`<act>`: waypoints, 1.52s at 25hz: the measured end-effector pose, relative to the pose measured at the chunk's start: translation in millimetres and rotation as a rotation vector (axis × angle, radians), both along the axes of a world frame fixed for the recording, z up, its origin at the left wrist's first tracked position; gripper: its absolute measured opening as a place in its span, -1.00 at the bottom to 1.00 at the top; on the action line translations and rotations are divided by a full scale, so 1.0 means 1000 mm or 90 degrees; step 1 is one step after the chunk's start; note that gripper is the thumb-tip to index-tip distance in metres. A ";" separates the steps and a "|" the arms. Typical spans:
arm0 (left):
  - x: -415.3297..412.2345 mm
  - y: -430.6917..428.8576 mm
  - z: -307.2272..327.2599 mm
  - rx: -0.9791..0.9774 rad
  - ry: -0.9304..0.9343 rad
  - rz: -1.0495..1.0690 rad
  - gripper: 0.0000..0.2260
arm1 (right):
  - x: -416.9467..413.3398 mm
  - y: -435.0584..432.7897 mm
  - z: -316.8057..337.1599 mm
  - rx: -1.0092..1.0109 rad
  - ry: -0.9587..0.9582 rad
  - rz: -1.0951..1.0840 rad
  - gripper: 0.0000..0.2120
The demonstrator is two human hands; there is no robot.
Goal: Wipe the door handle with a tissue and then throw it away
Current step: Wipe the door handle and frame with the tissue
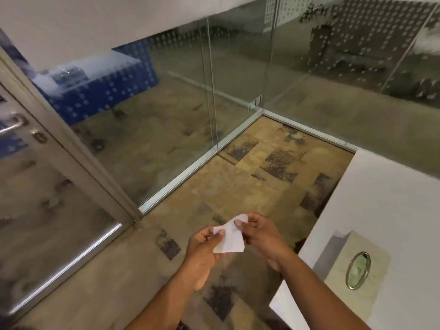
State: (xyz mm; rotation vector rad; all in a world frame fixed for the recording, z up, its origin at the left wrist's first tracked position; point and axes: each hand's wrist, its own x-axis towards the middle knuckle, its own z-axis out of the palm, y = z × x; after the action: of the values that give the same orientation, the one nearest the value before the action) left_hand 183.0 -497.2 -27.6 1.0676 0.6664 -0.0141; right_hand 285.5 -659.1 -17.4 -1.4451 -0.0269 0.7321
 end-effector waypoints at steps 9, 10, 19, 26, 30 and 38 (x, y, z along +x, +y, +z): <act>-0.063 0.189 0.006 -0.006 0.014 0.090 -0.88 | -0.027 0.214 0.021 -0.134 -0.238 0.129 -0.93; -0.071 0.208 0.007 -0.006 0.007 0.101 -0.89 | -0.035 0.239 0.022 -0.155 -0.301 0.147 -0.90; -0.124 0.339 0.037 -0.053 -0.036 0.348 -0.75 | -0.104 0.405 0.023 -0.223 -0.793 0.413 -0.61; -0.139 0.409 0.045 -0.125 -0.076 0.439 -0.59 | -0.098 0.496 0.031 -0.182 -0.966 0.408 -0.75; -0.117 0.460 0.044 -0.114 -0.047 0.464 -0.58 | -0.078 0.557 0.027 -0.163 -1.025 0.396 -0.84; -0.019 0.582 0.097 0.053 -0.036 0.497 -0.62 | 0.025 0.698 0.070 -0.060 -0.957 0.396 -0.88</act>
State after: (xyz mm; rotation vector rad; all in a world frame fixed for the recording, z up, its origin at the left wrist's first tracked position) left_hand 164.5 84.6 69.0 0.8248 1.0015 0.7198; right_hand 310.2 39.1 53.0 -1.7865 -1.6518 -0.0450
